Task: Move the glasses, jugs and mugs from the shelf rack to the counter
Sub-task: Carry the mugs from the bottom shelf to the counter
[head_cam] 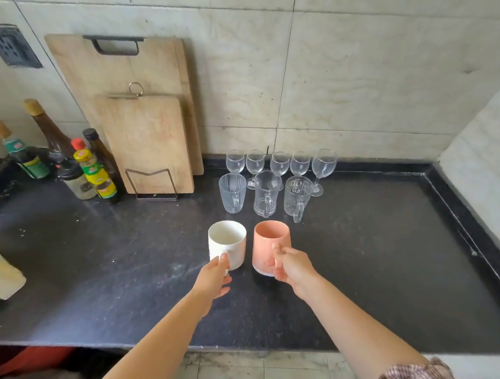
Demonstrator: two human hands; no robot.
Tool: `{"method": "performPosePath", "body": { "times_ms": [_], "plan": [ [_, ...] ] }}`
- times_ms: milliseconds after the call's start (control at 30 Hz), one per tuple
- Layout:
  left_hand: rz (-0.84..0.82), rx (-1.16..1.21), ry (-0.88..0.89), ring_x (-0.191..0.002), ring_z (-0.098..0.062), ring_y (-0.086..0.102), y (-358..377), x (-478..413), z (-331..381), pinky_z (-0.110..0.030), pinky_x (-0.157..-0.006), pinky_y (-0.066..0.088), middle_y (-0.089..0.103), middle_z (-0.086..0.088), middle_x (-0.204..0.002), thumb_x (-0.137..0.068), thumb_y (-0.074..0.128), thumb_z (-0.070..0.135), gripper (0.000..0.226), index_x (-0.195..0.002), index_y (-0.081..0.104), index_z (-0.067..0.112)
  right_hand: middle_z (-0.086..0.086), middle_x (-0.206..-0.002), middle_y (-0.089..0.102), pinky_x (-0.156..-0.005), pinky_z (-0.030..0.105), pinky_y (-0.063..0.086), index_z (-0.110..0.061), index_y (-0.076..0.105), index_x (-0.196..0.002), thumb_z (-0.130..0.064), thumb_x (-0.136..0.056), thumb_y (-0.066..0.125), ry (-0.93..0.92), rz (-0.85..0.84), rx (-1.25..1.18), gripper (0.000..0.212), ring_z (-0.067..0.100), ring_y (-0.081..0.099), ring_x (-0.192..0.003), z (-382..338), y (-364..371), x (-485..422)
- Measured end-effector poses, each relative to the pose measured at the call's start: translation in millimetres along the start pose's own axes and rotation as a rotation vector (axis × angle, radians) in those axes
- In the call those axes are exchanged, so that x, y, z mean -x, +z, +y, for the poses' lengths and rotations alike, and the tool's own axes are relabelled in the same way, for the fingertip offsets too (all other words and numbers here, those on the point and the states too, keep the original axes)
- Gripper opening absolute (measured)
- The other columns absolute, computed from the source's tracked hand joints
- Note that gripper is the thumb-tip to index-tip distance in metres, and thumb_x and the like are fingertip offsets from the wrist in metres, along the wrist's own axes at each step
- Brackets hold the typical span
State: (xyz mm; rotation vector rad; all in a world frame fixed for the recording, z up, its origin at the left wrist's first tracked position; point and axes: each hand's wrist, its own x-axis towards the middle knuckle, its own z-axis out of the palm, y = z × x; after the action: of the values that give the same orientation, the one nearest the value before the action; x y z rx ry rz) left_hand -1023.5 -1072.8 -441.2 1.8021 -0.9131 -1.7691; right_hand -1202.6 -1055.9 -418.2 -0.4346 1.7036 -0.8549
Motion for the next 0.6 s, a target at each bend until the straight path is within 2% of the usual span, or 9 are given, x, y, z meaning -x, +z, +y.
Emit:
{"method": "performPosePath", "body": {
  "times_ms": [133, 200, 267, 333, 400, 500, 533, 600],
  "plan": [
    [-0.020, 0.000, -0.006, -0.111, -0.021, 0.053, 4, -12, -3, -0.036, -0.090, 0.046, 0.049, -0.004, -0.128, -0.098, 0.037, 0.043, 0.043, -0.135, 0.042, 0.022, 0.005, -0.077, 0.071, -0.060, 0.023, 0.050, -0.006, 0.066, -0.082, -0.029, -0.097, 0.052, -0.016, -0.034, -0.017, 0.031, 0.016, 0.052, -0.062, 3, 2, -16],
    [-0.024, 0.004, 0.006, -0.113, -0.022, 0.052, 7, -16, -3, -0.036, -0.091, 0.046, 0.049, -0.004, -0.129, -0.098, 0.036, 0.042, 0.031, -0.119, 0.052, 0.026, 0.003, -0.081, 0.070, -0.065, 0.025, 0.054, -0.010, 0.065, -0.078, -0.030, -0.097, 0.052, -0.033, -0.043, 0.010, 0.031, 0.018, 0.053, -0.067, 7, 3, -23],
    [-0.025, 0.014, 0.008, -0.115, -0.022, 0.052, 9, -21, -2, -0.036, -0.091, 0.045, 0.049, -0.003, -0.126, -0.098, 0.035, 0.042, 0.023, -0.104, 0.054, 0.030, 0.003, -0.092, 0.069, -0.077, 0.031, 0.057, -0.014, 0.062, -0.073, -0.033, -0.097, 0.051, -0.041, -0.049, 0.048, 0.032, 0.019, 0.056, -0.072, 12, 3, -30],
    [-0.020, 0.019, 0.008, -0.117, -0.023, 0.051, 9, -26, -4, -0.037, -0.092, 0.045, 0.048, -0.003, -0.126, -0.098, 0.035, 0.042, 0.028, -0.113, 0.052, 0.025, 0.003, -0.103, 0.066, -0.089, 0.038, 0.055, -0.017, 0.062, -0.076, -0.036, -0.096, 0.051, -0.039, -0.053, 0.083, 0.030, 0.018, 0.059, -0.072, 17, 4, -34],
    [-0.009, 0.034, 0.012, -0.118, -0.024, 0.051, 10, -30, -7, -0.037, -0.094, 0.046, 0.049, -0.002, -0.126, -0.098, 0.035, 0.043, 0.034, -0.121, 0.050, 0.023, 0.002, -0.105, 0.064, -0.094, 0.040, 0.053, -0.016, 0.065, -0.087, -0.038, -0.096, 0.050, -0.041, -0.054, 0.098, 0.027, 0.016, 0.062, -0.073, 20, 4, -37],
    [0.014, 0.065, 0.024, -0.115, -0.021, 0.051, 12, -34, -11, -0.038, -0.096, 0.045, 0.049, 0.002, -0.126, -0.097, 0.037, 0.042, 0.025, -0.116, 0.049, 0.029, 0.000, -0.107, 0.066, -0.095, 0.038, 0.052, -0.017, 0.066, -0.091, -0.035, -0.097, 0.049, -0.047, -0.063, 0.102, 0.026, 0.014, 0.063, -0.078, 24, 3, -40],
    [0.018, 0.075, 0.028, -0.114, -0.020, 0.051, 12, -35, -13, -0.039, -0.097, 0.045, 0.049, 0.002, -0.126, -0.097, 0.038, 0.042, 0.021, -0.111, 0.049, 0.031, 0.000, -0.107, 0.067, -0.092, 0.035, 0.054, -0.017, 0.066, -0.090, -0.034, -0.097, 0.049, -0.049, -0.066, 0.112, 0.026, 0.014, 0.063, -0.078, 24, 2, -40],
    [0.016, 0.085, 0.024, -0.114, -0.020, 0.051, 12, -36, -15, -0.040, -0.099, 0.044, 0.049, 0.002, -0.127, -0.097, 0.038, 0.042, 0.019, -0.105, 0.052, 0.030, -0.002, -0.102, 0.070, -0.077, 0.026, 0.056, -0.017, 0.066, -0.090, -0.033, -0.098, 0.047, -0.070, -0.064, 0.149, 0.026, 0.012, 0.062, -0.077, 25, 1, -41]
  ]
}}
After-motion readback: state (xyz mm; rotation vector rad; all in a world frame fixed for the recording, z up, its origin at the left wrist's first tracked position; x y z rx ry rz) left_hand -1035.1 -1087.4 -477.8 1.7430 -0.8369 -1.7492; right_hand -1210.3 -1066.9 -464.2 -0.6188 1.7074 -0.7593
